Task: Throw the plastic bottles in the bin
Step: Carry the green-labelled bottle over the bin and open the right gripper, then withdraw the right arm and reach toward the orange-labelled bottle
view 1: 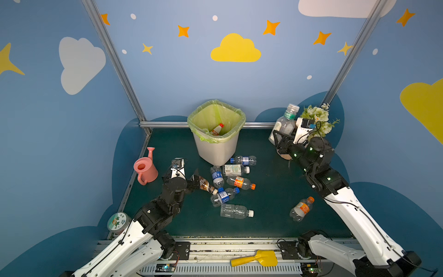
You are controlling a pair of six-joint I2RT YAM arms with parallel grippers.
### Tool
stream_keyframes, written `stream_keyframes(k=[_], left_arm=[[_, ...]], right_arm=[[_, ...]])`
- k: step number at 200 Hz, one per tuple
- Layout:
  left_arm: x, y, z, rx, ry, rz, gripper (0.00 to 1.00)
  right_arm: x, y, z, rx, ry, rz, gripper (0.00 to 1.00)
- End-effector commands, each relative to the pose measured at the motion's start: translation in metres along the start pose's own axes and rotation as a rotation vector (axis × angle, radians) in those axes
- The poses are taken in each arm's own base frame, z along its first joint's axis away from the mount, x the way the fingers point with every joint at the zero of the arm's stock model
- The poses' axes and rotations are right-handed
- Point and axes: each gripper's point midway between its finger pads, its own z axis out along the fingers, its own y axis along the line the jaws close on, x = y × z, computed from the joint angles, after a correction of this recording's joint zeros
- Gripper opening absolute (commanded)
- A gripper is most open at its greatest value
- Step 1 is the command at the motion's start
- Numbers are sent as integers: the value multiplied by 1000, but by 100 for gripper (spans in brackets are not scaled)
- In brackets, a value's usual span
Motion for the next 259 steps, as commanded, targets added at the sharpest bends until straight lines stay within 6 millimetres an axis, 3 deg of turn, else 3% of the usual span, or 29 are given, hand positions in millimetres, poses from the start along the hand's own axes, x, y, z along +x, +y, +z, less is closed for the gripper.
stream_keyframes(k=[1,18,33,49,59,66,74,84,106,124,141,166,176,196,213,232,259], left_arm=[[0,2,-2,-6,3,-15,100],[1,2,-2,-6,6,-15,100],[2,3,-2,-9,10,-17,100],[4,4,-2,-9,9,-21,100],[5,3,-2,-7,12,-19,100],[6,3,-2,-6,15,-17,100],[5,4,-2,-10,15,-15,100],[4,5,-4,-15,19,-11,100],[0,12,-9,-36,11,-10,100],[0,16,-12,-39,-6,-21,100],[3,17,-12,-38,-9,-28,100],[5,14,-9,-32,-1,-32,100],[4,11,-7,-27,-1,-32,100],[5,7,-4,-17,-4,-26,100],[6,4,-1,-8,-10,-21,100],[7,1,1,6,-17,-15,100],[6,-3,1,28,-33,-9,100]], right_arm=[[-39,44,13,-168,-116,-23,50],[-42,70,34,-250,-115,-10,50],[-32,95,61,-333,-69,4,51],[-4,125,99,-427,72,6,51],[28,135,131,-441,213,11,52],[42,140,145,-441,293,12,53],[66,140,165,-421,383,23,61],[77,140,176,-409,439,31,66],[58,136,178,-368,390,6,85],[24,128,165,-317,296,-46,92],[-3,114,145,-236,241,-84,92],[-28,82,103,-78,156,-115,93],[-27,64,84,-8,131,-118,92],[-10,15,46,181,143,-115,93],[16,-36,9,376,198,-64,93],[48,-98,-48,615,215,64,92],[97,-152,-112,816,248,228,92]])
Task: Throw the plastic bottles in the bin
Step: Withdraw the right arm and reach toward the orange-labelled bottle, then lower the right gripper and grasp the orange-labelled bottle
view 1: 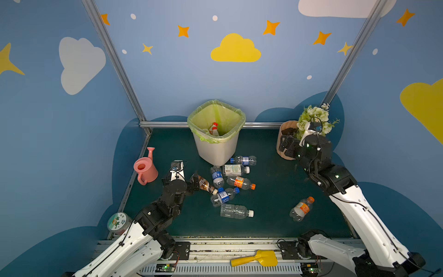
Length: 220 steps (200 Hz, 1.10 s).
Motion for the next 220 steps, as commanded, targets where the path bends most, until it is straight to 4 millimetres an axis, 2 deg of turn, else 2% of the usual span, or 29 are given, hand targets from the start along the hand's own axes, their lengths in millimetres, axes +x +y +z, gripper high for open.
stream_keyframes(k=[1,25,42,74,105,131,138,169,220], left_arm=[[-7,-7,-1,37,-37,-1,100],[-5,-10,1,48,-34,11,100],[-3,-11,1,57,-27,12,100],[2,-14,2,73,-20,13,100],[1,-14,1,79,-24,7,100],[4,-12,0,73,-15,1,100],[5,-11,0,70,-14,0,100],[5,-12,0,75,-19,-6,100],[1,-14,0,83,-24,0,100]], right_arm=[[50,-81,-12,271,81,159,92],[104,-130,-20,423,200,219,93],[139,-157,-26,510,263,284,93],[186,-181,-30,585,344,377,93],[210,-190,-26,632,443,396,93],[222,-188,-26,628,497,428,93],[235,-192,-28,641,529,426,93],[249,-195,-29,648,567,430,92],[271,-180,-11,547,641,457,89]])
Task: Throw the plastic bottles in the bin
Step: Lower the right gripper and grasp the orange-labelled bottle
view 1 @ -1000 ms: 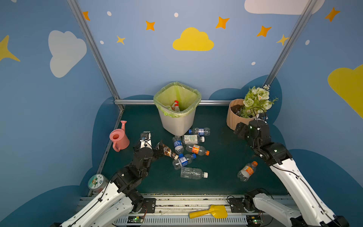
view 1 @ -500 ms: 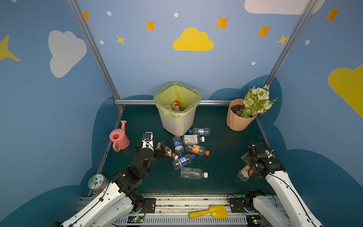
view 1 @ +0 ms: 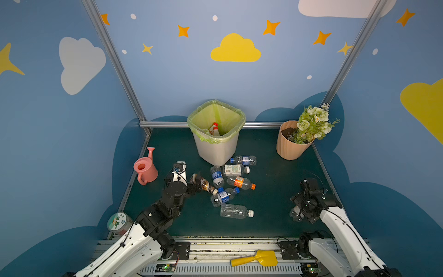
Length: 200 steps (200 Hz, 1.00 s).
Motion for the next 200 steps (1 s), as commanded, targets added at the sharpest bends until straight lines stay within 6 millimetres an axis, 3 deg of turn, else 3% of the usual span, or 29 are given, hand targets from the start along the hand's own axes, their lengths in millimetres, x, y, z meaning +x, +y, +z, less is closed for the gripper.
stream_keyframes(k=[1,23,56,111,133,156,200], left_arm=[[-3,-3,0,13,-11,-3,100],[-3,-2,-1,13,-11,-8,100],[-4,1,-4,8,-16,-17,100],[-6,4,-7,0,-21,-17,100],[-6,5,-8,-3,-24,-20,100],[-7,6,-9,-3,-26,-23,100],[-6,5,-9,1,-25,-31,100]], right_arm=[[10,12,8,-51,59,-13,89],[17,16,13,-55,104,-50,86],[20,21,20,-75,121,-71,70],[31,32,31,-105,191,-98,67],[31,38,32,-123,195,-102,55],[24,47,26,-164,164,-108,47],[-1,78,-2,-311,59,-192,45]])
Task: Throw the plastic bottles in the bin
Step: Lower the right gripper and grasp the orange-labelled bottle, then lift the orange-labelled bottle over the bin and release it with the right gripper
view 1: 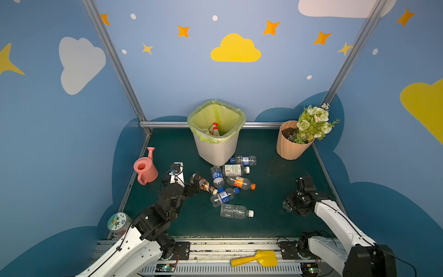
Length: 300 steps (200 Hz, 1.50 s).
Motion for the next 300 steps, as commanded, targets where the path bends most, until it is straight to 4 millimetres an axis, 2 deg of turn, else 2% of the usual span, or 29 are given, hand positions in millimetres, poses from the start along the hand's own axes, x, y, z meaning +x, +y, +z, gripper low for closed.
stream_keyframes(k=[1,27,32,66,94,126,153,177,191,212,224,246,250,253,257,269,284,300], left_arm=[[-1,1,-1,-7,-3,-11,100],[-3,0,-1,0,-9,-13,100],[-2,-1,0,2,-7,-11,100],[0,1,0,-4,-2,-34,100],[1,1,0,-4,5,-34,100],[-1,-4,2,3,17,-14,100],[0,-7,5,11,28,-17,100],[4,-6,7,1,39,-26,100],[6,-4,7,-14,46,-38,100],[8,0,6,-29,55,-65,100],[11,3,6,-45,59,-91,100],[15,9,5,-77,65,-151,100],[16,11,4,-85,66,-168,100],[17,12,4,-95,67,-181,100],[18,14,4,-102,69,-202,100],[23,17,4,-128,83,-258,100],[28,21,3,-161,109,-333,100],[37,25,3,-206,140,-410,100]], right_arm=[[-24,31,-23,-113,-94,-85,45],[-41,57,-49,-191,-163,-201,45],[-49,68,-61,-222,-191,-220,45],[-73,102,-106,-352,-323,-281,44],[-94,138,-163,-493,-486,-340,42],[-115,177,-227,-574,-652,-438,42],[-123,219,-279,-718,-775,-468,42],[-114,271,-305,-856,-790,-525,42],[-101,307,-309,-923,-761,-585,42],[-74,366,-305,-1025,-669,-687,42],[-53,399,-291,-1059,-590,-762,42],[-20,448,-244,-1019,-408,-892,49],[-16,453,-230,-985,-367,-906,52],[-16,458,-230,-979,-362,-915,54],[-13,462,-218,-948,-323,-931,57],[-14,469,-201,-878,-281,-954,66],[-19,474,-206,-869,-297,-966,75],[-32,470,-218,-844,-356,-952,88]])
